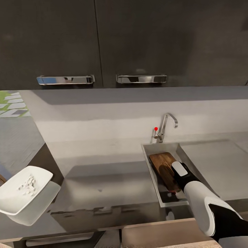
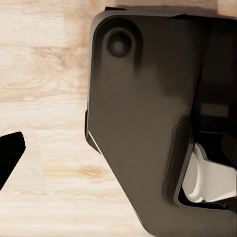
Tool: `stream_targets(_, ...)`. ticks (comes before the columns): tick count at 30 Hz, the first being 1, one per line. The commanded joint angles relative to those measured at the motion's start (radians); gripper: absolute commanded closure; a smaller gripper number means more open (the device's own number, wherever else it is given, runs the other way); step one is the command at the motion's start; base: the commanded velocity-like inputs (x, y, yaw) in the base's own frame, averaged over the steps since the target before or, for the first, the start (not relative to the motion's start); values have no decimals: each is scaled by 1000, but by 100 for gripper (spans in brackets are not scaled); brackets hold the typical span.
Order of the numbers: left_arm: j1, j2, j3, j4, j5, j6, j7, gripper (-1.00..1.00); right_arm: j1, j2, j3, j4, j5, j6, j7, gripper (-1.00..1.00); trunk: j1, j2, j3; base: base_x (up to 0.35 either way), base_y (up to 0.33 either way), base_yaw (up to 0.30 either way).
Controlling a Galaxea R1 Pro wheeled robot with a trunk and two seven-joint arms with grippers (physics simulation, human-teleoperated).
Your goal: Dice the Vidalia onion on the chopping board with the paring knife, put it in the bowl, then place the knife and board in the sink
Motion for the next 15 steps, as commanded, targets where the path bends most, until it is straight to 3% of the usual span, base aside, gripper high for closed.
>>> stream_targets(1, -2, -2, -8, 5, 9, -7, -1, -100, -1, 0, -2, -2, 0, 10, -4, 100, 1, -2, -4, 0, 0, 0)
stream_targets(15, -2, -3, -8, 5, 9, -7, -1, -100, -1, -3, -3, -2, -1, 10, -5, 100, 1, -2, -12, 0, 0, 0)
